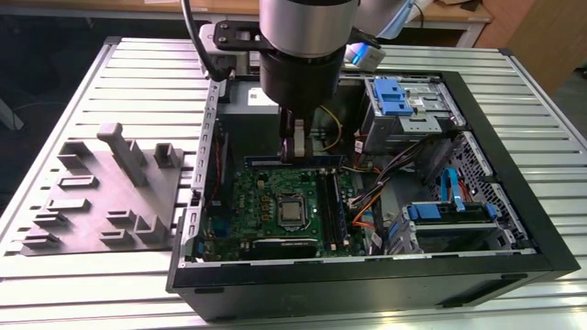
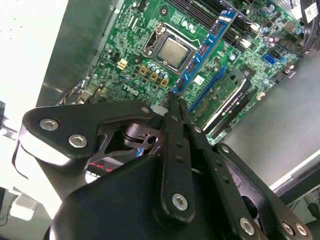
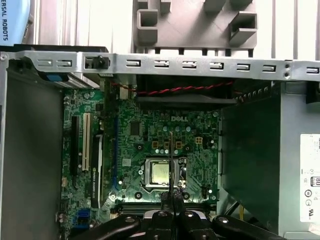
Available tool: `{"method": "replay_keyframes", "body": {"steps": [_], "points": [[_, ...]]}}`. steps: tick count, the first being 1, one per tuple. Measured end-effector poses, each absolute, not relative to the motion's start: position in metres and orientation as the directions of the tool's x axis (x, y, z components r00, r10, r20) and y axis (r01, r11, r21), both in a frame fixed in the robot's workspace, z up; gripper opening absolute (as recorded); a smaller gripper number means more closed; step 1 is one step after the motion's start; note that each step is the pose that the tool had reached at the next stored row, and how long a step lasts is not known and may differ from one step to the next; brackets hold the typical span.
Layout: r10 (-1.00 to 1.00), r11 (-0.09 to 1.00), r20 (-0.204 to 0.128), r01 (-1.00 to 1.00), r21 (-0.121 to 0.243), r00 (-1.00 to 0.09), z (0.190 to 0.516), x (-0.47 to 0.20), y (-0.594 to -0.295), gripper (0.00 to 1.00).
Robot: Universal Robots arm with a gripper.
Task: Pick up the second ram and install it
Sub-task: 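Pick up the second ram and move it above second insertion slot, then insert the second ram into the second slot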
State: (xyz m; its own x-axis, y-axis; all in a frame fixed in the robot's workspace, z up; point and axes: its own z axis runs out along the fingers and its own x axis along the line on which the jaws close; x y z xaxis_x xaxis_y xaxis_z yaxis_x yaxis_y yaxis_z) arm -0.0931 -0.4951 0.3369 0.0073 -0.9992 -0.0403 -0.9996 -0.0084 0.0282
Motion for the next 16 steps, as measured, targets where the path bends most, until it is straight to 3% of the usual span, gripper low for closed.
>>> {"method": "replay_keyframes", "body": {"steps": [16], "points": [[-0.999, -0.008, -0.045, -1.000, 0.028, 0.007, 0.3344, -0.0930, -0.4951, 0.12]]}}
